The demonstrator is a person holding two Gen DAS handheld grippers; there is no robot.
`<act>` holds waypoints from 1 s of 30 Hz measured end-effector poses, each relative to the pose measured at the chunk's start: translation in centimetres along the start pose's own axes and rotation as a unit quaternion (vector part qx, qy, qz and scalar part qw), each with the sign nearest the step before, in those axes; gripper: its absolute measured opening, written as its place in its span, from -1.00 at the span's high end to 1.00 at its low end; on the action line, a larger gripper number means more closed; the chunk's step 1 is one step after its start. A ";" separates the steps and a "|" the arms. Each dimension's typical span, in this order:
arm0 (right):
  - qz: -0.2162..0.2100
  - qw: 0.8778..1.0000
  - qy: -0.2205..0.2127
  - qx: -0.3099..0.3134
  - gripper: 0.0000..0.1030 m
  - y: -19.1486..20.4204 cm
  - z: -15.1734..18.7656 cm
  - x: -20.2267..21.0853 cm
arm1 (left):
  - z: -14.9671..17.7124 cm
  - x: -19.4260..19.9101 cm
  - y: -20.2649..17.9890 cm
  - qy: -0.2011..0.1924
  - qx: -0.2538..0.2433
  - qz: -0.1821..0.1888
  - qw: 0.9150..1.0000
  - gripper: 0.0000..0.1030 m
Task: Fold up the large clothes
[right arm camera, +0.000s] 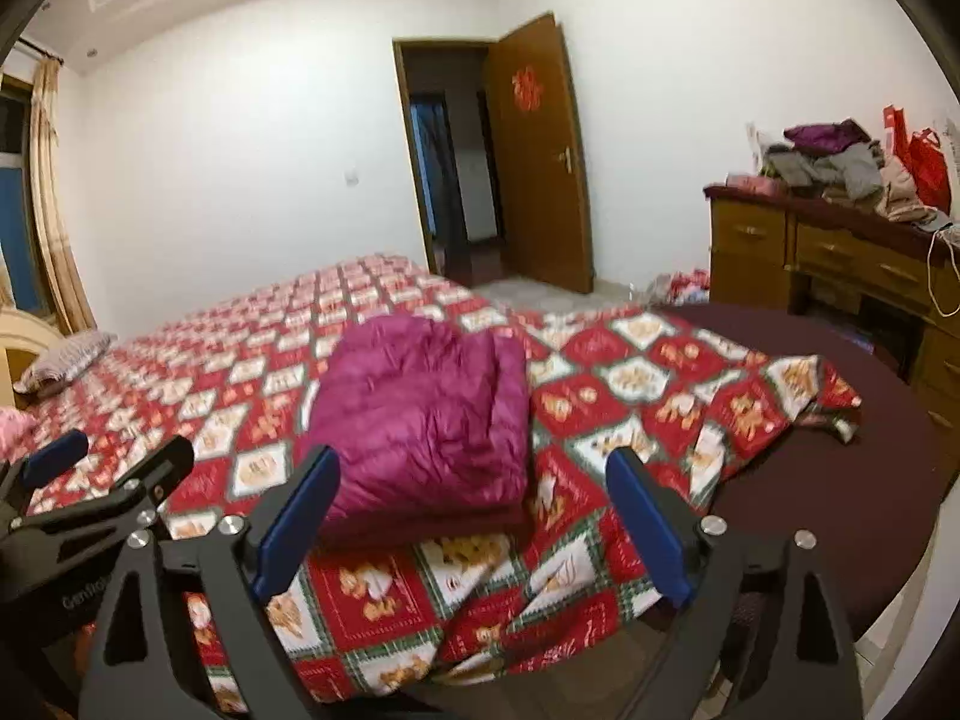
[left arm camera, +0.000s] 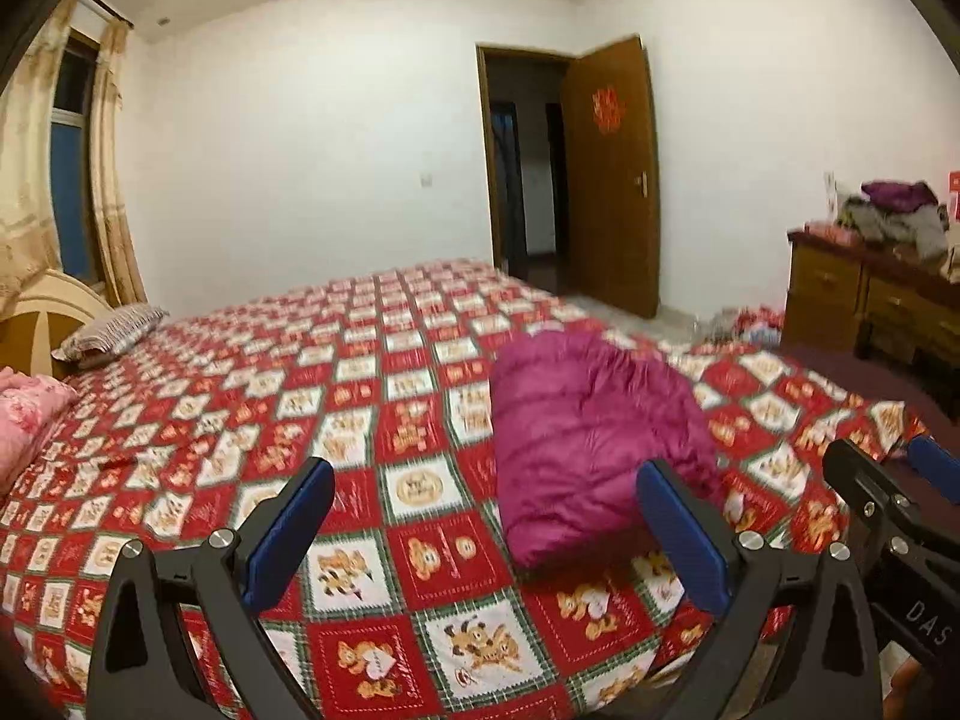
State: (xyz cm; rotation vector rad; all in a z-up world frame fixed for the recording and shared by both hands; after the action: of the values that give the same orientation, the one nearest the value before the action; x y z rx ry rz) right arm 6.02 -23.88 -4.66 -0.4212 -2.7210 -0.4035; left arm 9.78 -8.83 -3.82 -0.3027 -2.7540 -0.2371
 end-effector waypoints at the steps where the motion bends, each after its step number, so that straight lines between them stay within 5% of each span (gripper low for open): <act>1: -0.001 1.000 -0.009 0.001 -0.81 0.1 -0.3 0.5 | -0.2 0.4 0.1 -0.007 0.001 -0.001 1.000 -0.96; 8: -0.011 0.996 -0.084 0.002 -0.96 0.6 -2.4 4.5 | -2.2 4.8 0.6 -0.072 0.005 -0.007 0.997 -0.96; 13: -0.015 0.994 -0.112 0.003 -1.00 1.0 -3.2 5.9 | -2.7 5.7 1.0 -0.075 0.017 0.001 0.997 -0.96; 30: -0.002 0.990 -0.138 -0.008 -1.00 0.4 -3.3 7.0 | -3.1 7.6 1.3 -0.096 0.021 -0.003 0.995 -0.97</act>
State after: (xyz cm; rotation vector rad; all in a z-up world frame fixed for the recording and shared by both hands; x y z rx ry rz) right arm 0.91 -22.97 1.12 -0.5088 -2.9873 -0.3929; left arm 4.20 -6.83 1.96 -0.3223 -2.9452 -0.1595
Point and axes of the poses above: each gripper's, at about its wrist camera, not at the fingertips, and x roughly against the way its jaws point, y to its left, z to its underside, the point moved 3 cm from there along -x, roughly the way its jaws point, and after that the axes turned 3 degrees about -x, right-handed, at the moved point
